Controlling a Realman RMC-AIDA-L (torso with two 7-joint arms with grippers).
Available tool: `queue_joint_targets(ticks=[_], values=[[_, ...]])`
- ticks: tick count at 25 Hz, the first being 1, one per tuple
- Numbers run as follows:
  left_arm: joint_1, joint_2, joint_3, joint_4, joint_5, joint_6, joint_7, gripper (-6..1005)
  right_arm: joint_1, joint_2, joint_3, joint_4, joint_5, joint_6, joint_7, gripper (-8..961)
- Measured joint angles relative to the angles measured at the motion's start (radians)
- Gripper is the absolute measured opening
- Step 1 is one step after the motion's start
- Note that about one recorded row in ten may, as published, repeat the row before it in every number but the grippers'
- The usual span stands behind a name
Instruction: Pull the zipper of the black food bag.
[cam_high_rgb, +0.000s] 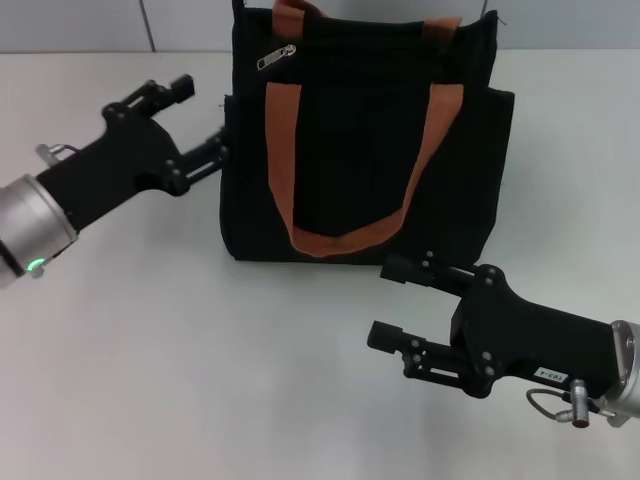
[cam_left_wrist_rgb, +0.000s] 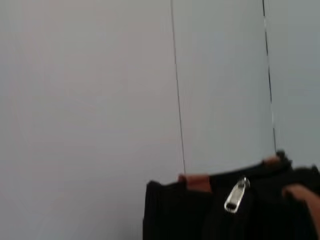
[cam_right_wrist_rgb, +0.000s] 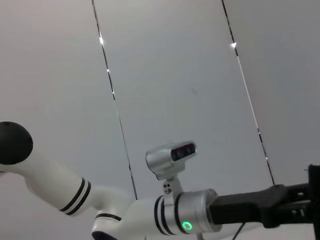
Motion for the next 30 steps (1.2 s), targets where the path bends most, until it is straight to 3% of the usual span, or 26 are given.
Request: queue_joint_targets(ticks=[10, 18, 27, 30], values=[[-0.051, -0.006, 0.05, -0.012, -0.031, -0.073, 0.018, 748, -0.006, 0.0, 0.0, 0.009, 0.0, 0.0, 0.0, 713], [-0.051, -0.006, 0.053, -0.015, -0.187, -0.042, 0.019, 742, -0.007, 0.0, 0.0, 0.011, 0.0, 0.001, 0.0, 714], [-0.047, -0.006, 0.044, -0.008, -0.225, -0.085, 0.053, 736, -0.007, 0.0, 0.008, 0.011, 0.0, 0.011, -0.001, 714], [-0.043, -0.003, 0.081, 0.005, -0.2, -0.112, 0.051, 734, -0.004, 0.0, 0.013, 0.011, 0.0, 0.023, -0.001, 713]])
